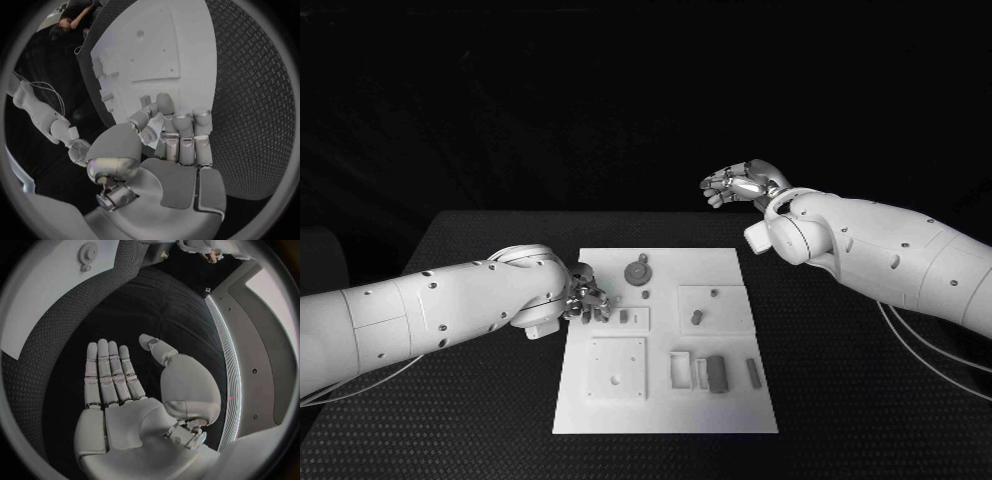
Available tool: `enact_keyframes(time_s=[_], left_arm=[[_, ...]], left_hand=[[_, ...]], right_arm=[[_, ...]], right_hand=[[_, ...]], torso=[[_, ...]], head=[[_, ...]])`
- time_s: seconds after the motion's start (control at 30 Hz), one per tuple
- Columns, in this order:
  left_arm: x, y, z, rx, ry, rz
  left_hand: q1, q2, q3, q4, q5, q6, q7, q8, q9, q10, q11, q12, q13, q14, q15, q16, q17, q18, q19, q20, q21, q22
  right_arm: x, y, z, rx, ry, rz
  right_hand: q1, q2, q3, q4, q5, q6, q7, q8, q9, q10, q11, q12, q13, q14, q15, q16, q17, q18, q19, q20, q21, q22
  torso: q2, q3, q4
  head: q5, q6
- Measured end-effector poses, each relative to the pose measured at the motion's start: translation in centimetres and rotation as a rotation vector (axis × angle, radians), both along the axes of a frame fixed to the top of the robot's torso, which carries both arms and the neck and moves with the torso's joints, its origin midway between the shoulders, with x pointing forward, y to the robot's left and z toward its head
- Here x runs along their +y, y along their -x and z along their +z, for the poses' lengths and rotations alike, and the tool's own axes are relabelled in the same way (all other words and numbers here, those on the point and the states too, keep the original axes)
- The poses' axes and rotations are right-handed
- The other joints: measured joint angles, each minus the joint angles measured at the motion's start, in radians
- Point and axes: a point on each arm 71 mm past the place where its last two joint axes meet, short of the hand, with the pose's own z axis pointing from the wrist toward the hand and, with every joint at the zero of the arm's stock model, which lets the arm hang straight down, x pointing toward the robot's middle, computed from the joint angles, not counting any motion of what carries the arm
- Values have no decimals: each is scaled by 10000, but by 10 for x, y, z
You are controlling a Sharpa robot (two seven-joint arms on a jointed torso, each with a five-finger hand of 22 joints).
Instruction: Assemble the parts on the task board
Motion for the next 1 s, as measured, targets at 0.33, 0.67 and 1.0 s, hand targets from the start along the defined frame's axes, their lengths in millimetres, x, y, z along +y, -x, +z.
enact_keyframes(time_s=[0.33,0.67,1.0], left_arm=[[-1,1,0,-210,82,-17],[1,1,0,-256,77,-25],[1,2,-1,-219,47,-34]], left_hand=[[0,-1,-3,-24,-22,57,-14,-59,223,17,17,0,9,42,-18,39,-1,133,73,-2,0,-1],[0,0,28,-56,-60,58,-13,-35,223,17,17,0,18,42,-18,39,8,130,73,-1,0,-2],[0,-1,26,-57,-79,58,-13,-36,223,18,18,0,17,42,-18,38,7,105,73,-1,0,6]], right_arm=[[0,0,0,3,2,2],[0,0,0,8,5,1],[0,0,0,12,5,7]], right_hand=[[0,0,0,0,0,0,0,0,1,0,0,0,0,0,0,0,-1,-3,0,0,0,9],[0,0,0,0,0,0,0,0,1,0,0,0,1,0,0,0,-2,-6,0,0,0,9],[0,0,1,0,0,0,0,0,-8,0,0,0,1,0,0,0,2,-9,0,0,0,16]], torso=[[1,-1,-1],[2,-3,-1],[2,-3,0]], head=[[-4,0],[-14,-26],[1,-25]])
